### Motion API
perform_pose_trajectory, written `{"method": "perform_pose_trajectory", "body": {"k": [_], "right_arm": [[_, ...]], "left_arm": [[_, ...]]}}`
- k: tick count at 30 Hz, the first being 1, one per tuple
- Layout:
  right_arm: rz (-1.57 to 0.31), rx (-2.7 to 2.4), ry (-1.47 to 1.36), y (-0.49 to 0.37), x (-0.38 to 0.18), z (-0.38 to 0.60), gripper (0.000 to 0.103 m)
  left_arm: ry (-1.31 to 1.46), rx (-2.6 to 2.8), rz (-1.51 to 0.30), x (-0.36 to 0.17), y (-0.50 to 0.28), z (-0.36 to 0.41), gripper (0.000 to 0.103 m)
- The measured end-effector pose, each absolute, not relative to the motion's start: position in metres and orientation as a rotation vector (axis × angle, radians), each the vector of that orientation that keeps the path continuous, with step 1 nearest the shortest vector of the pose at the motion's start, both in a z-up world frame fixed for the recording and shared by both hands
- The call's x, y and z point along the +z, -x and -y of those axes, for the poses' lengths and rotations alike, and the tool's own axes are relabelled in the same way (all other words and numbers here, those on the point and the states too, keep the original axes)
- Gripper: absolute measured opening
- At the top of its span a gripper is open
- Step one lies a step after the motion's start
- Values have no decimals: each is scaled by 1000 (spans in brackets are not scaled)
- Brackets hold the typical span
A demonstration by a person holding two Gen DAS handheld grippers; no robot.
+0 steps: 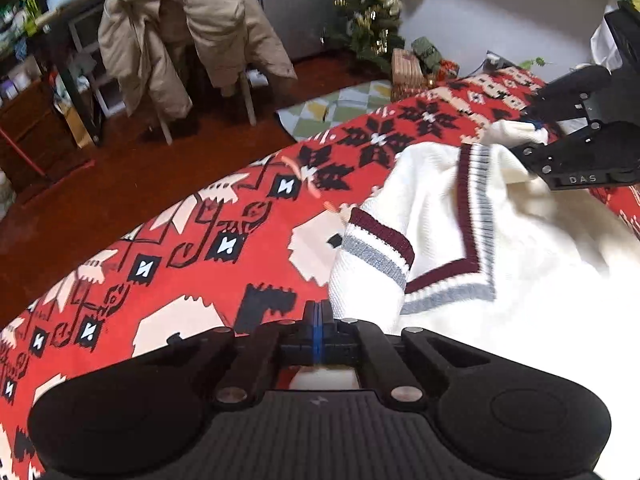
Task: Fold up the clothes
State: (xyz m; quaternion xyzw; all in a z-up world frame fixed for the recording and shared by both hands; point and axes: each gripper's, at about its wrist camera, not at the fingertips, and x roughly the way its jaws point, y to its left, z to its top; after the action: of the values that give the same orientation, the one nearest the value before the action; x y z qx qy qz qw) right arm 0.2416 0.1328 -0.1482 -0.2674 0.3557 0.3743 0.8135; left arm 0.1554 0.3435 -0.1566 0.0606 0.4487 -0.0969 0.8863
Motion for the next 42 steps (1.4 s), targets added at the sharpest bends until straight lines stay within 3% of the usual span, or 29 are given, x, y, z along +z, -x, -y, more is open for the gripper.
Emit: {"method": "perform_pose_trajectory", "body": {"k": [9, 18, 19, 23, 29, 33, 35, 39, 42], "right_arm": [[-570, 851, 440, -179, -105, -84, 27], [-619, 1112, 540, -80, -118, -63, 26], [-633, 1143, 566, -69, -124, -63, 26], [-667, 1162, 600, -38, -140, -61, 34], [-687, 1095, 428, -39, -134, -41, 43], [-714, 1071, 412, -35, -140, -29, 39], [-751, 1059, 447, -32, -150, -26, 18], [-789, 1032, 410, -30, -159, -21, 19], [-778, 1028, 356, -33, -155, -19, 26]], "left_arm": [[-88, -298, -797, -123, -79, -318, 0], [18, -247, -773, -110, -73, -338, 3], [5, -250, -776, -109, -73, -338, 8], [-74, -233, -788, -108, -81, -336, 10], [-39, -208, -796, -111, -121, -348, 10], [21, -266, -862, -122, -147, -345, 10], [-26, -328, -937, -133, -152, -332, 10], [-109, -417, -1005, -150, -143, -311, 10], [-150, -408, -1029, -159, -136, -303, 11]]}}
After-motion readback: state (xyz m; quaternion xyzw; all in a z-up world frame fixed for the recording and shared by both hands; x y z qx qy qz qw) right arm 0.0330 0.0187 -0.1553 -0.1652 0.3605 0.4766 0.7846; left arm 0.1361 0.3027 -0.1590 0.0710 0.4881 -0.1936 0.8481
